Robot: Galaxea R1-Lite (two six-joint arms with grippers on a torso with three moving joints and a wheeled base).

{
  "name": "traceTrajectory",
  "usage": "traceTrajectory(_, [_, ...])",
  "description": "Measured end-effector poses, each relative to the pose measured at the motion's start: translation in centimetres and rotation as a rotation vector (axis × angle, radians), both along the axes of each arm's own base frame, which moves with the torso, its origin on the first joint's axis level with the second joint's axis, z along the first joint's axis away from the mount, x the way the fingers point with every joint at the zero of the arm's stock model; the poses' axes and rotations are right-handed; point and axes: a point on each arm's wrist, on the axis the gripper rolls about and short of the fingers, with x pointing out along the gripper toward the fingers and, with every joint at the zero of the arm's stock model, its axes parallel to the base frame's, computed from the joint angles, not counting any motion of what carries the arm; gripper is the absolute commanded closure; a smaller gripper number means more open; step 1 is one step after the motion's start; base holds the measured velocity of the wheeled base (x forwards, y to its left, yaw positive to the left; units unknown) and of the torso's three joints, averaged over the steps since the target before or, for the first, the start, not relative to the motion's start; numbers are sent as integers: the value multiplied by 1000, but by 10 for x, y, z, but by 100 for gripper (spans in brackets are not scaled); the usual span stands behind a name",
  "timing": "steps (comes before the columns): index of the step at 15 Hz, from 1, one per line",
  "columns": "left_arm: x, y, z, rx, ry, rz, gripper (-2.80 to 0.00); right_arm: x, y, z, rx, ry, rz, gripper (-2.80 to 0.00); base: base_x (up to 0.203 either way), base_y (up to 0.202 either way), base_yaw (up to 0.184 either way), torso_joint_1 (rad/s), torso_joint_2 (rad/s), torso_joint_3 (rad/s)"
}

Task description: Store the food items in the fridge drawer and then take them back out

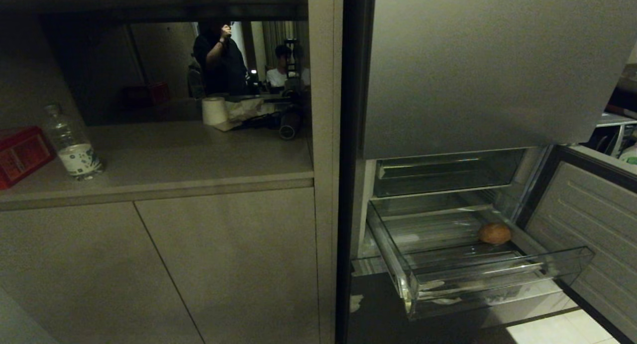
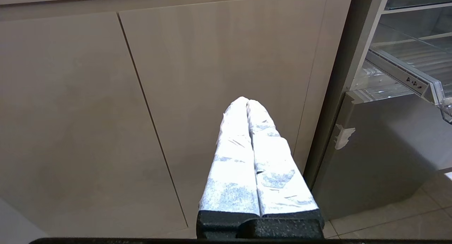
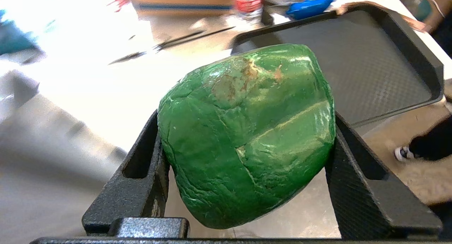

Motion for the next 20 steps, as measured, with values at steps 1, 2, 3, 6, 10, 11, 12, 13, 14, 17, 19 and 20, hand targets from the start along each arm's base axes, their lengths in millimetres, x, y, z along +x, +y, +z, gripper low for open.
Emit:
traceTrajectory(1, [0, 0, 0, 0, 0, 0, 0, -10, -15, -4, 0, -6, -23, 0, 0, 0, 0, 0, 0, 0])
traceTrajectory(2, [0, 0, 0, 0, 0, 0, 0, -21, -31, -10, 1, -11, -44, 0, 0, 0, 0, 0, 0, 0])
traceTrajectory(3, [0, 0, 0, 0, 0, 0, 0, -30, -47, -17, -2, -17, -63, 0, 0, 0, 0, 0, 0, 0])
traceTrajectory(6, [0, 0, 0, 0, 0, 0, 0, -55, -92, -51, 11, -29, -105, 0, 0, 0, 0, 0, 0, 0])
traceTrajectory(10, [0, 0, 0, 0, 0, 0, 0, -83, -148, -117, 54, -14, -164, 0, 0, 0, 0, 0, 0, 0])
traceTrajectory(11, [0, 0, 0, 0, 0, 0, 0, -88, -159, -134, 67, -14, -169, 0, 0, 0, 0, 0, 0, 0])
traceTrajectory(12, [0, 0, 0, 0, 0, 0, 0, -93, -169, -150, 83, -15, -174, 0, 0, 0, 0, 0, 0, 0])
traceTrajectory(13, [0, 0, 0, 0, 0, 0, 0, -98, -180, -165, 97, -11, -181, 0, 0, 0, 0, 0, 0, 0])
traceTrajectory(14, [0, 0, 0, 0, 0, 0, 0, -102, -189, -178, 107, -3, -194, 0, 0, 0, 0, 0, 0, 0])
traceTrajectory(17, [0, 0, 0, 0, 0, 0, 0, -113, -202, -213, 149, 3, -223, 0, 0, 0, 0, 0, 0, 0])
traceTrajectory(19, [0, 0, 0, 0, 0, 0, 0, -114, -205, -227, 178, 8, -218, -280, 0, 0, 0, 0, 0, 0])
traceTrajectory(20, [0, 0, 0, 0, 0, 0, 0, -114, -205, -232, 186, 8, -216, -280, 0, 0, 0, 0, 0, 0])
